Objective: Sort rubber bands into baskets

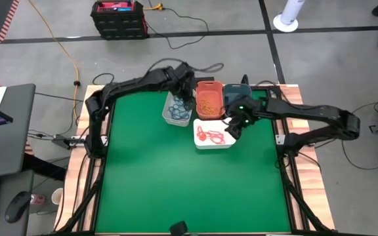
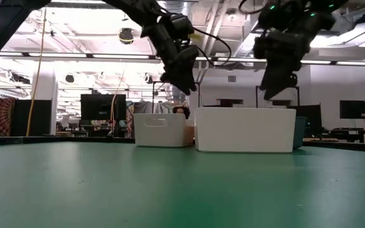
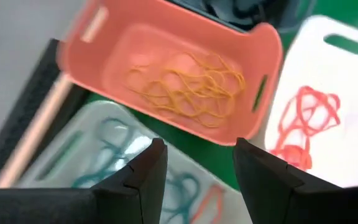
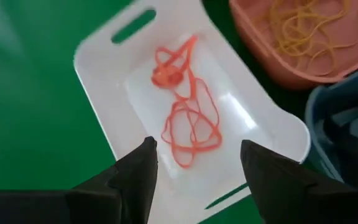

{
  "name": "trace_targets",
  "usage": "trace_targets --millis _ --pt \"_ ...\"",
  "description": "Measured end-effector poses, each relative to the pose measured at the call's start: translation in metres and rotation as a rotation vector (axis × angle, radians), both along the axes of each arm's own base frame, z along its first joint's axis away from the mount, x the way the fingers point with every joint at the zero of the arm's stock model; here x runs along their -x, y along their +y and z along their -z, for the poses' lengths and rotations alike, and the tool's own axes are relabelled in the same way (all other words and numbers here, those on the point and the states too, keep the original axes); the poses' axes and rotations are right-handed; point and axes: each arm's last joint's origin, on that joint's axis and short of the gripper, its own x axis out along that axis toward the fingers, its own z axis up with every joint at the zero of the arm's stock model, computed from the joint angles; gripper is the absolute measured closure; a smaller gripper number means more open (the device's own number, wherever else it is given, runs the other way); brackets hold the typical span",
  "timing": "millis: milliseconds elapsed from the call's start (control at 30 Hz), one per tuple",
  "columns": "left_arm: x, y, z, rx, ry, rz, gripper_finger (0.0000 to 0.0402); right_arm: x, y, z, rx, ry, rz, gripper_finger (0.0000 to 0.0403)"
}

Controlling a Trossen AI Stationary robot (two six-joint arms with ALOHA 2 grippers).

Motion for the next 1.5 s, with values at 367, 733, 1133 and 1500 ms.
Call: trace_targets --millis 367,733,1133,1500 --pt "0.049 -0.025 0.016 -0.046 -0.107 -0.092 0.0227 0.025 0.017 0.006 0.006 -0.047 0.158 0.0148" --pt "0.113 -0.046 0.016 -0.159 -0.146 -0.243 0.0227 0.004 0.016 -0.005 0.086 -0.335 0.124 0.0148" --pt "0.136 -0.062 0.022 -0.055 -0.171 -0.104 0.0227 0.006 0.031 0.009 0.12 -0.254 0.184 0.0178" --pt "0.148 -0.055 0.06 0.054 -0.188 -0.207 0.0227 0.01 0.038 0.014 0.112 -0.185 0.168 0.0187"
